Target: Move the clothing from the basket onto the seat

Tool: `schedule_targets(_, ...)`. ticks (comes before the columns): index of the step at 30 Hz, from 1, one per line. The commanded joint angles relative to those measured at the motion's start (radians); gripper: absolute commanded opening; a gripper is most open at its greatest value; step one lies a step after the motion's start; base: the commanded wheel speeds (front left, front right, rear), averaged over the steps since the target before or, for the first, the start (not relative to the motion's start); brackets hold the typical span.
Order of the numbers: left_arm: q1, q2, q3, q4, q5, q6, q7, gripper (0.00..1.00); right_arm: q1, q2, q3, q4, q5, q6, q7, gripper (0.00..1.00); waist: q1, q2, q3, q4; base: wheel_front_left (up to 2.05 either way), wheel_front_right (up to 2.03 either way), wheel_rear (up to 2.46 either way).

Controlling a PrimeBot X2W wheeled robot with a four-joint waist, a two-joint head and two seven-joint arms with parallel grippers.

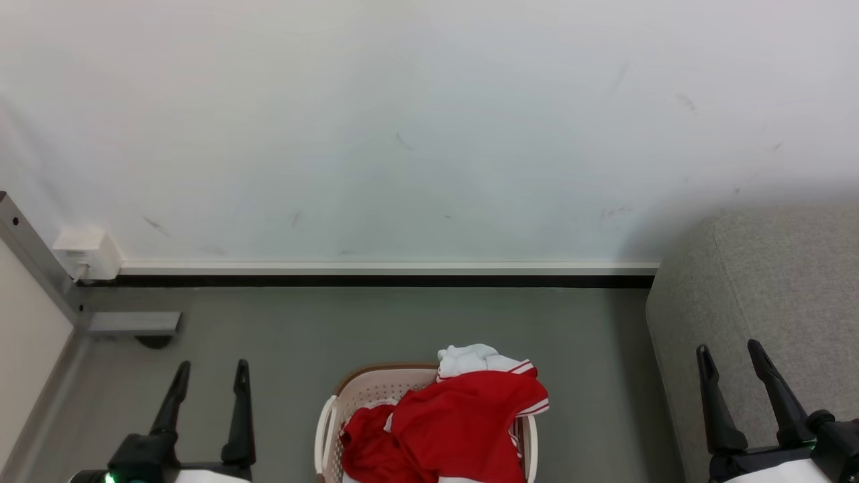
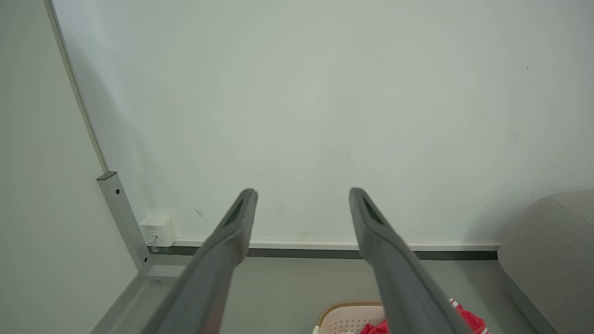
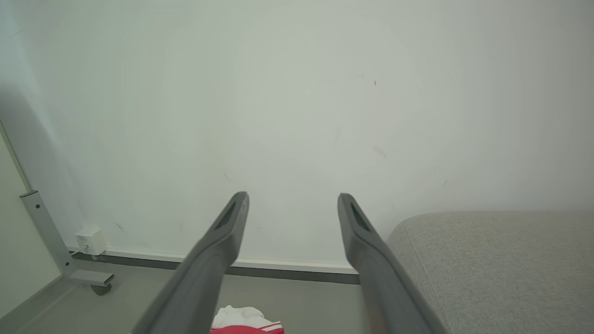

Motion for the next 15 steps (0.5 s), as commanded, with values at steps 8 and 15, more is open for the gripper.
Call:
schedule_targets(8,0.007,0.000,0.008,0.000,0.007,-0.004,-0.001,1.00,-0.008,-0.005,0.003,-0.003,0.006,-0.002,-0.003,1.00,0.0000,0.0000,0.003,-0.004,0.00,0.00,0.00)
schedule_targets(15,0.001,-0.001,0.013,-0.009,0.007,-0.007,-0.001,1.00,-0.013,-0.009,0.009,-0.008,0.015,-0.002,-0.003,1.00,0.0000,0.0000,0.012,-0.010,0.00,0.00,0.00)
